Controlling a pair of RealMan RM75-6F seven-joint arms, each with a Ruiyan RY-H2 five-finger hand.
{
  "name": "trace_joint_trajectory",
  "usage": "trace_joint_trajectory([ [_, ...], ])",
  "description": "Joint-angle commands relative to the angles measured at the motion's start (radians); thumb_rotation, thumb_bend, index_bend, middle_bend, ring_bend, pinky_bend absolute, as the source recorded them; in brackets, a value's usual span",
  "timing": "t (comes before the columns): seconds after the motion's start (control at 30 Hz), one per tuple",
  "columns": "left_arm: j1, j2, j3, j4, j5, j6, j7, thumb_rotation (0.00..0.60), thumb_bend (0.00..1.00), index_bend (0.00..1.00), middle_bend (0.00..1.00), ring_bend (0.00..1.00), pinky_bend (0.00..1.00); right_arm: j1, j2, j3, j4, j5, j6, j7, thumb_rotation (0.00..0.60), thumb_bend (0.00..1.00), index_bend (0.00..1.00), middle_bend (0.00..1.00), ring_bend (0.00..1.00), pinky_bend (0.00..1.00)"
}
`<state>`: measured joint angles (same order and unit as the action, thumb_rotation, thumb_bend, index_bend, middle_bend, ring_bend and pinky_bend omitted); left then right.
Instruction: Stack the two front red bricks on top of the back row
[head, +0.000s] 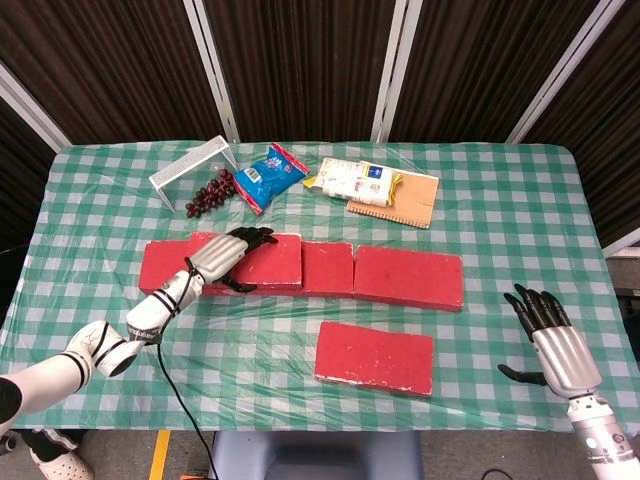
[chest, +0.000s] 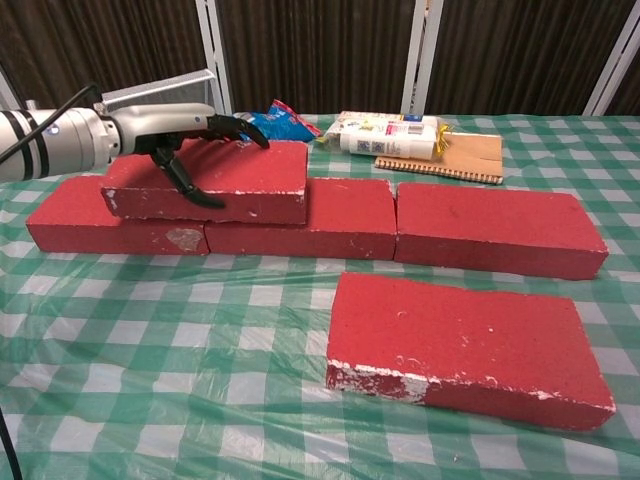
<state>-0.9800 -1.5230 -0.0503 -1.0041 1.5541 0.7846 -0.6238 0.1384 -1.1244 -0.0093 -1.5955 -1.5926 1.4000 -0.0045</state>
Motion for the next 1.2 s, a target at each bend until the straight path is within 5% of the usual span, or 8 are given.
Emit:
trace_joint_trajectory([
  [0.03, 0.001, -0.006, 0.001, 0.008, -0.004, 0.000, 0.000, 0.600, 0.29, 0.23, 0.46, 0.44, 0.57, 0.000, 0.000, 0.000, 0.000, 0.000, 0.001, 0.001, 0.600, 0.11, 0.00, 0.00, 0.00, 0.00],
  [0.87, -0.008, -0.021, 0.023, 0.038, 0.006, 0.011, -0.037, 0.600, 0.29, 0.18, 0.38, 0.24, 0.32, -0.002, -0.004, 0.004, -0.001, 0.010, 0.000, -0.013, 0.600, 0.11, 0.00, 0.00, 0.00, 0.00],
  [1.2, -0.014, -0.026, 0.036, 0.055, 0.015, 0.005, -0.058, 0.600, 0.29, 0.06, 0.19, 0.05, 0.25, -0.003, -0.006, 0.004, -0.001, 0.010, 0.001, -0.016, 0.600, 0.11, 0.00, 0.00, 0.00, 0.00],
])
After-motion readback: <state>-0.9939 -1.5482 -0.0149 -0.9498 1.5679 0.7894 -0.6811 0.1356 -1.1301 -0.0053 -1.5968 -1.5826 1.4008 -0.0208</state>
